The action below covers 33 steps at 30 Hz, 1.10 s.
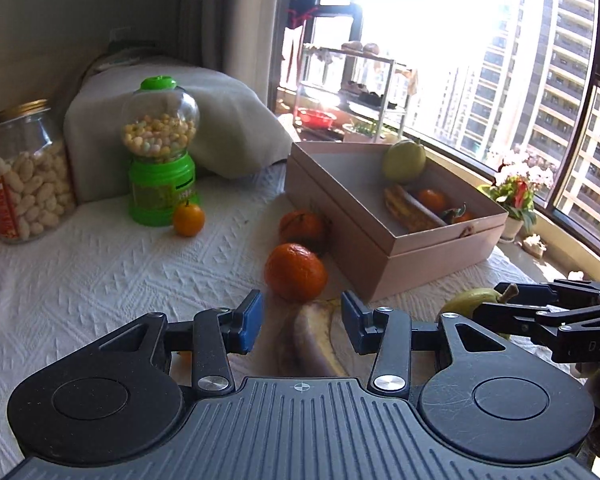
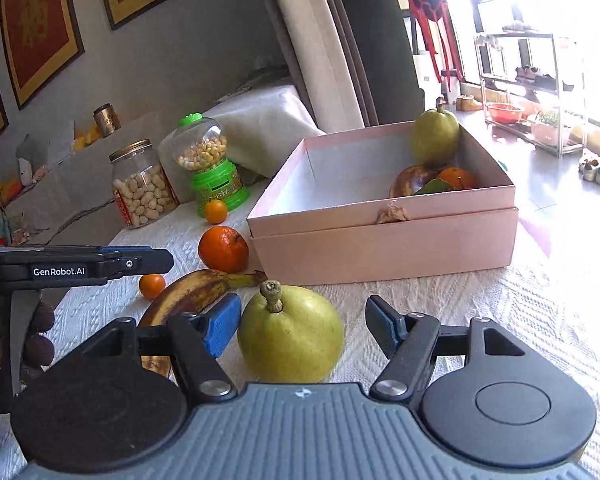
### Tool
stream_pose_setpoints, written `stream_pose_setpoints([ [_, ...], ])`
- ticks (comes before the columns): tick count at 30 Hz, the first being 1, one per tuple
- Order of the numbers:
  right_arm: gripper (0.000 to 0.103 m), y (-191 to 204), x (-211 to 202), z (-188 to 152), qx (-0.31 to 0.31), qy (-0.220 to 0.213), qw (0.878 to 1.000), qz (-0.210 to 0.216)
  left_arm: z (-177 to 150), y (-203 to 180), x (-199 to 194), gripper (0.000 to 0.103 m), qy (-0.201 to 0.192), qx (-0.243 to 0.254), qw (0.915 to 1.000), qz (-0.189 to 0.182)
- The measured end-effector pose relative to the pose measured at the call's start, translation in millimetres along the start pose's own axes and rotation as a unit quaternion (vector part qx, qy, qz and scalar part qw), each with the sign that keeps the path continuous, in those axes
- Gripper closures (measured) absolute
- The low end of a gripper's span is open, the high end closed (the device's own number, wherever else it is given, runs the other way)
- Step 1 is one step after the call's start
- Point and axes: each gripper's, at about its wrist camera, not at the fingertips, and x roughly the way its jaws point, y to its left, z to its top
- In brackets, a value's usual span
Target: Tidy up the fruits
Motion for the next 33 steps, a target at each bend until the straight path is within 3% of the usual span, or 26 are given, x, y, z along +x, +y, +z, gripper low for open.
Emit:
stream_pose_setpoints([
  [7, 0.027, -5, 1, -11, 0.027, -0.002, 0.999, 0.033, -4, 23, -6, 0.055, 0.009, -0.010, 0.9954, 0.094],
  [12, 0.026, 3, 1, -13, 0.009, -0.003, 1.000, 0.028, -9, 33, 14, 0.056, 0.046, -0.015, 0.9921, 0.116],
  [16, 0.026, 14, 1, -16, -0.026, -0.001, 1.000, 0.006, -10, 34, 27, 0.057, 0.056, -0.019, 0.9910, 0.119],
  [19, 0.025, 23, 2, -17, -0.053, 0.004, 0.999, -0.012, -12, 35, 30, 0.067, 0.061, -0.022, 0.9907, 0.119],
  [25, 0.024, 31, 2, -13, -0.082, 0.011, 0.995, -0.056, -13, 38, 19, 0.068, 0.051, -0.028, 0.9930, 0.103],
  [33, 0.019, 78, -10, 13, -0.203, -0.033, 0.970, -0.130, -27, 33, -11, 0.068, 0.038, -0.038, 0.9979, 0.036],
])
